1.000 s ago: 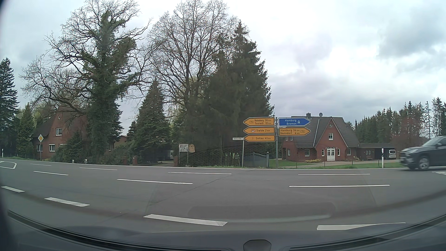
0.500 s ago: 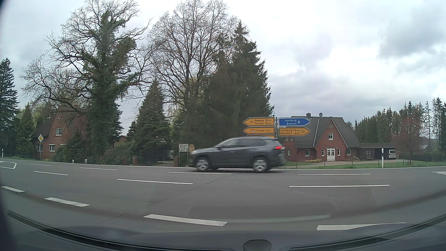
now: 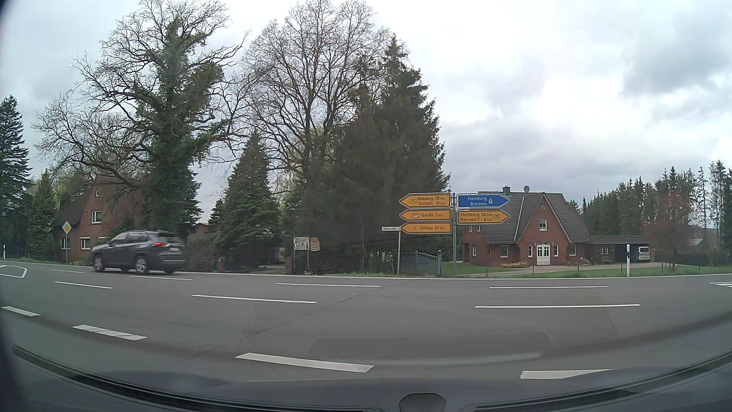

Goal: Follow the waypoints while adhering to traffic rules and regulations

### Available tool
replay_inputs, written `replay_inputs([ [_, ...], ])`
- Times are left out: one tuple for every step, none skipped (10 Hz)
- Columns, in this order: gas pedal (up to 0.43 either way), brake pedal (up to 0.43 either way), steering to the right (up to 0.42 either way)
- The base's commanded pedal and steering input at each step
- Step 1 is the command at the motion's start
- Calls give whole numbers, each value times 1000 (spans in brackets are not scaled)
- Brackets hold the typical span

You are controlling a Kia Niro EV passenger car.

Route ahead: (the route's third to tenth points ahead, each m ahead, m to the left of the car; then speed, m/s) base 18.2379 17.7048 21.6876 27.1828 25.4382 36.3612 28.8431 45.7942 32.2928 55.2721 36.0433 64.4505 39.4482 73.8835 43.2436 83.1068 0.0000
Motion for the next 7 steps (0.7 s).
replay_inputs([
  [0, 6, -44],
  [0, 6, -44],
  [0, 6, -44],
  [0, 6, -44],
  [0, 6, -44],
  [0, 6, -44],
  [0, 6, -44],
])
